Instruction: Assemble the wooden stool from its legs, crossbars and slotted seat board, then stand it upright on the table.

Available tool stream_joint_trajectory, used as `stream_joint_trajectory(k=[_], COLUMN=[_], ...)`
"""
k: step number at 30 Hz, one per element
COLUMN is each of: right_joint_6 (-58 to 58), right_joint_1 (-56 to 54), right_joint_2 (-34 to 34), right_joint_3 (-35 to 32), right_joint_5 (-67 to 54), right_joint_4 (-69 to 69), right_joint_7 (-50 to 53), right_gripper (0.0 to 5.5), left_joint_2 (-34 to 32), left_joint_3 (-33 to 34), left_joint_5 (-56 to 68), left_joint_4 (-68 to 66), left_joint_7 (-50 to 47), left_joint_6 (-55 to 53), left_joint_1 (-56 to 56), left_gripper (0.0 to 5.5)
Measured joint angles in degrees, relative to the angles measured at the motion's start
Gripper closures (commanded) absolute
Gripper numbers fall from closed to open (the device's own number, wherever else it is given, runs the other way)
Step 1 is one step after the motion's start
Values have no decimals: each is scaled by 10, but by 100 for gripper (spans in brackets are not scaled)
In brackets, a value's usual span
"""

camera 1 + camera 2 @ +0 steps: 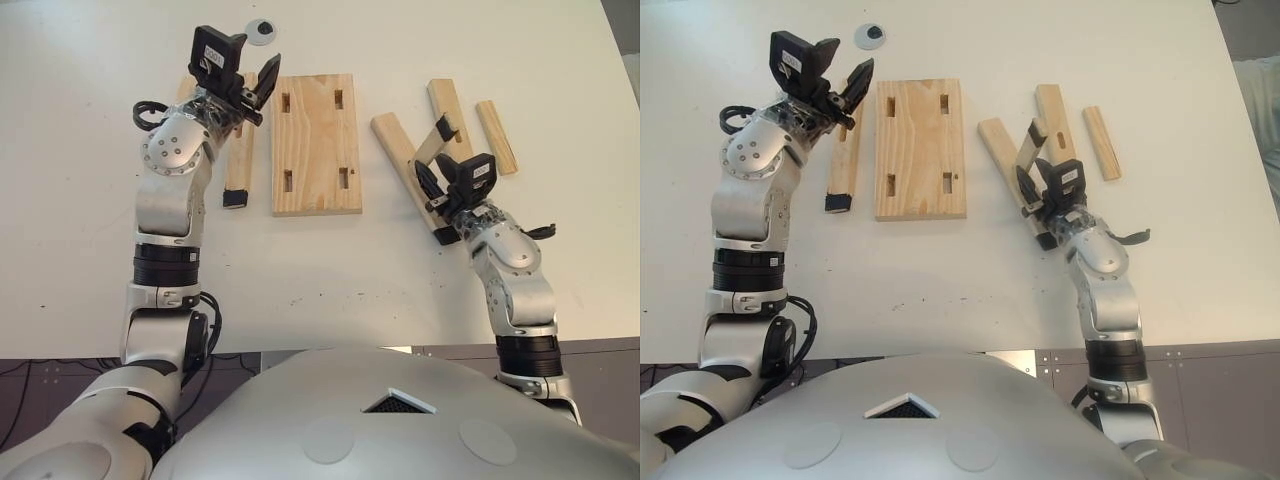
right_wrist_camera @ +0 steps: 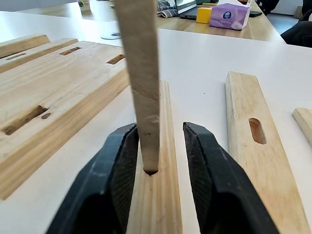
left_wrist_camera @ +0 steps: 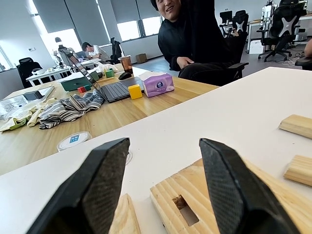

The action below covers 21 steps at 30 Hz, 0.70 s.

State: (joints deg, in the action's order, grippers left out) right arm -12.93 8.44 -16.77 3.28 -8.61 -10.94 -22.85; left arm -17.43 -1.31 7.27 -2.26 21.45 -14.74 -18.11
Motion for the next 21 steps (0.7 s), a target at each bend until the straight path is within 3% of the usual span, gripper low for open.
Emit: stream_joint_trajectory(k=[11,17,21], right_joint_6=[-5,-105,-174], right_joint_1=[-51,-161,-239], right_joint_2=[-22,-24,-22], right_joint_3=[-26,-67,-105], right_joint_5=[-33,-139,-207], right_joint_4=[-18,-105,-122], right_joint_7=[-69,-77,-53], right_gripper=[387,387,449], left_joint_2=[16,16,18], left_joint_3=[6,11,11], left_joint_5=[0,0,0], left_joint_4=[-13,-17,-22], left_joint_7=[-15,-16,-16], left_joint_6=[8,12,14], left_joint_1=[0,1,1], left_gripper=[288,288,288])
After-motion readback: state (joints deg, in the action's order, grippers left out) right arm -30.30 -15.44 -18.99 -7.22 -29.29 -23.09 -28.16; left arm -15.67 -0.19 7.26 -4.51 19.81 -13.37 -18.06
